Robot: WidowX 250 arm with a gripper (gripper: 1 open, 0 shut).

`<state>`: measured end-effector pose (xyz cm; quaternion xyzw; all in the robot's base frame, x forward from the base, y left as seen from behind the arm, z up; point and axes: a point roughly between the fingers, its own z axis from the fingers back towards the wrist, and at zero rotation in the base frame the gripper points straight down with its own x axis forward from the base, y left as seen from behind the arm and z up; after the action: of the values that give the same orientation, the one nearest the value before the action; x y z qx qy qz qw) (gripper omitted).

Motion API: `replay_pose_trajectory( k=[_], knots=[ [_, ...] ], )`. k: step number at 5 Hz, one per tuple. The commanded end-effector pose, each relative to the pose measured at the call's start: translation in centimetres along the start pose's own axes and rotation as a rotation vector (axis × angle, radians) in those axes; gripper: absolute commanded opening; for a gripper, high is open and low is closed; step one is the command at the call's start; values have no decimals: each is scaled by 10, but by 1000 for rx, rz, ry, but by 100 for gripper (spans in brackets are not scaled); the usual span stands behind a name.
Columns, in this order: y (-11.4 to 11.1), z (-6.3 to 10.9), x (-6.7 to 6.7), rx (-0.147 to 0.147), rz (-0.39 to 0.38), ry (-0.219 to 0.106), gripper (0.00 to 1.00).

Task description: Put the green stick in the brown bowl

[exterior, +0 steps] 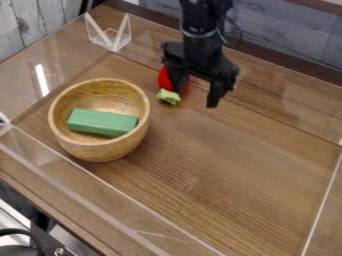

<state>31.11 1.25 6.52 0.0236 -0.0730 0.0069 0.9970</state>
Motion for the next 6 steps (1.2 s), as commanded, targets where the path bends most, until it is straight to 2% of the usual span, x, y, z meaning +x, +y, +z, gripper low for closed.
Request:
replay_pose_trajectory(
  k=[1, 3, 4, 6],
  knots=[
    [-5, 28, 9, -5, 7, -60, 100],
    [-5, 57, 13, -19, 45, -96, 100],
    [-3, 59, 12, -13, 68, -98, 100],
    [8, 42, 8, 15, 122, -73, 100]
  ],
)
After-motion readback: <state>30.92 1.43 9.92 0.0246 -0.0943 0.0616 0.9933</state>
